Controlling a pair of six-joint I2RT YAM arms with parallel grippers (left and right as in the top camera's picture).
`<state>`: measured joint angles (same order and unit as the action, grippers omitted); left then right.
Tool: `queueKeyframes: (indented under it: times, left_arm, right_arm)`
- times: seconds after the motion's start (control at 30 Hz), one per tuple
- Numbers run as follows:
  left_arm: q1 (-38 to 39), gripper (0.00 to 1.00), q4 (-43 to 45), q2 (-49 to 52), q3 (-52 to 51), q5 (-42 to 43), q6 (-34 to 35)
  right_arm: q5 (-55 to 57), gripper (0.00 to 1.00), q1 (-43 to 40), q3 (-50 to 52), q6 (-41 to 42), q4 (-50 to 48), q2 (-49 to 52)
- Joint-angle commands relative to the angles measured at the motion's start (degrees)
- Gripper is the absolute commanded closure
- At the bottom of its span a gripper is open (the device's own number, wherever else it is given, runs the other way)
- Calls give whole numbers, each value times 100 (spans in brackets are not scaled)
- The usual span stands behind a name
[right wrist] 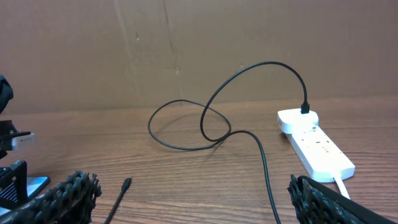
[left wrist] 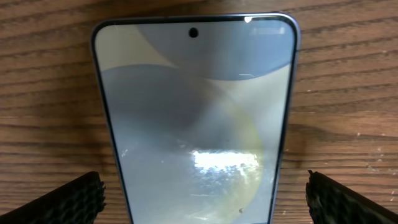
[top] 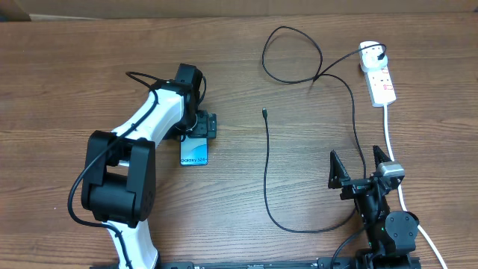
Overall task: Plug charger to phone and switch on socket
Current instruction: 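Lower the left gripper and close it on the phone's top edge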
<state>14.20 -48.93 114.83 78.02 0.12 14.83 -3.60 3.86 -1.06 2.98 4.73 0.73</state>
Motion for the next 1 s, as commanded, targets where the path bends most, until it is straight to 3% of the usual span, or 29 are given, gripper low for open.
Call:
queueKeyframes:
  times: [0.0, 0.97]
  left_arm:
    - [42, 1, 11, 116, -42, -234, -46]
    - [48, 6, -11, 208, -170, -284, 450]
  right_arm:
    - [55, 0, 37, 61, -7, -22, -57]
    - [55, 0, 37, 61, -7, -22, -57]
